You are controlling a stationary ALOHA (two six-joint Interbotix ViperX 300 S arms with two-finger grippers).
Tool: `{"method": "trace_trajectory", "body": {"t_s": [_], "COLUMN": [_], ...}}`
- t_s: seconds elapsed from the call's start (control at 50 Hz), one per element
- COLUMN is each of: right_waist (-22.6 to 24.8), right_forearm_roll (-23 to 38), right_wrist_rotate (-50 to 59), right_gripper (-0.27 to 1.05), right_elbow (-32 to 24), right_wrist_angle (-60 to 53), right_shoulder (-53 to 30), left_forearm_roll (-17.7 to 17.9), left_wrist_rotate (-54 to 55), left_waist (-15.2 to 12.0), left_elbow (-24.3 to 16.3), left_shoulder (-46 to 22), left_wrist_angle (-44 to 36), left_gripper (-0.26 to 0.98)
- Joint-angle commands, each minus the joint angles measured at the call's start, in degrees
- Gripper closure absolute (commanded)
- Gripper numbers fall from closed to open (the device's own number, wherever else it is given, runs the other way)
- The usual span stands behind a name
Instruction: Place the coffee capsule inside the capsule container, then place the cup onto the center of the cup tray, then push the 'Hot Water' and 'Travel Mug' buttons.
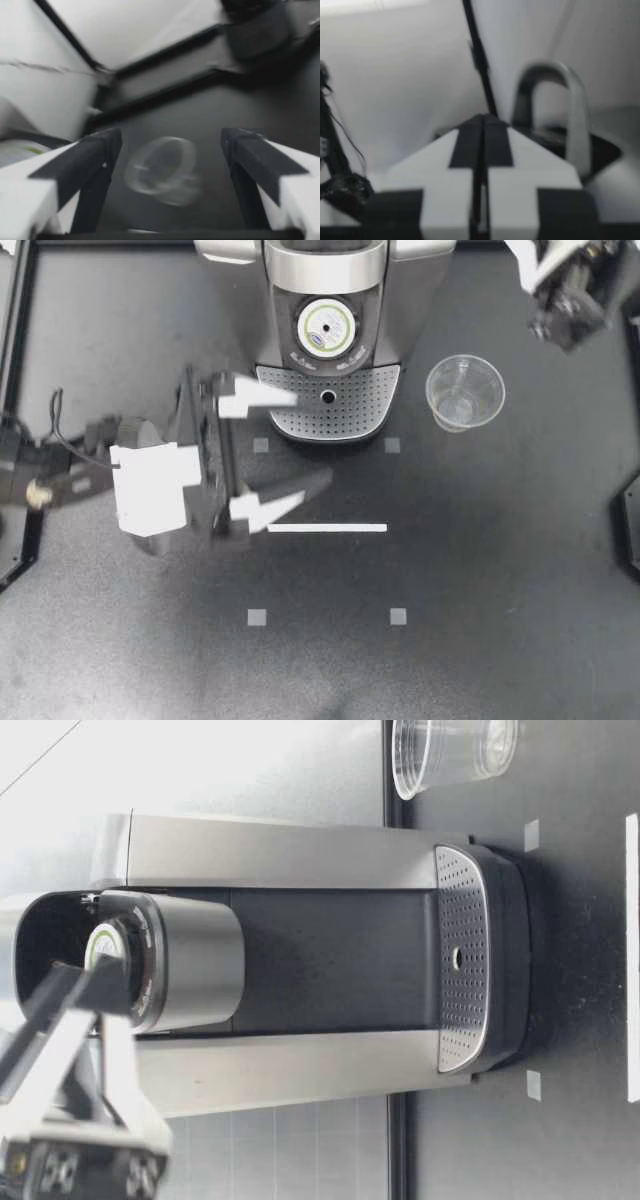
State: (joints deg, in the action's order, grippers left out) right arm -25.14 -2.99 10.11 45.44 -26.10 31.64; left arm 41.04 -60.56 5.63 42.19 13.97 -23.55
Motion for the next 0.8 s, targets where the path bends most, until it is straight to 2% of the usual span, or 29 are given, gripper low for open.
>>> {"method": "trace_trajectory", "body": {"t_s": [0.0, 0.1, 0.2, 0.44, 0.56, 0.78], "right_waist": [-1.85, -3.08, -5.19, -10.55, -11.69, -13.01], "right_forearm_roll": [0.00, 0.00, 0.00, 1.58, 2.81, 4.92], "right_wrist_rotate": [0.00, 0.00, 0.00, -0.44, -0.79, -0.79], "right_gripper": [0.68, 0.68, 0.68, 0.68, 0.68, 0.68], "right_elbow": [-3.96, -6.50, -8.79, -14.33, -16.96, -21.80], "right_wrist_angle": [6.42, 12.74, 18.46, 27.16, 27.25, 26.63], "right_shoulder": [0.18, -0.09, -0.88, -5.19, -8.53, -14.68], "left_forearm_roll": [0.18, 0.18, 0.09, 0.18, 0.18, 0.00], "left_wrist_rotate": [4.83, 11.78, 17.84, 24.26, 24.52, 23.64], "left_waist": [1.05, 1.58, 1.58, 1.58, 1.58, 1.58], "left_elbow": [0.18, 0.53, 0.09, -1.58, -1.76, -1.32], "left_shoulder": [0.18, -0.53, -1.58, -4.75, -4.83, -4.31], "left_wrist_angle": [0.53, 3.60, 10.55, 25.14, 28.21, 29.09], "left_gripper": [-0.02, -0.02, -0.01, -0.01, -0.01, -0.01]}}
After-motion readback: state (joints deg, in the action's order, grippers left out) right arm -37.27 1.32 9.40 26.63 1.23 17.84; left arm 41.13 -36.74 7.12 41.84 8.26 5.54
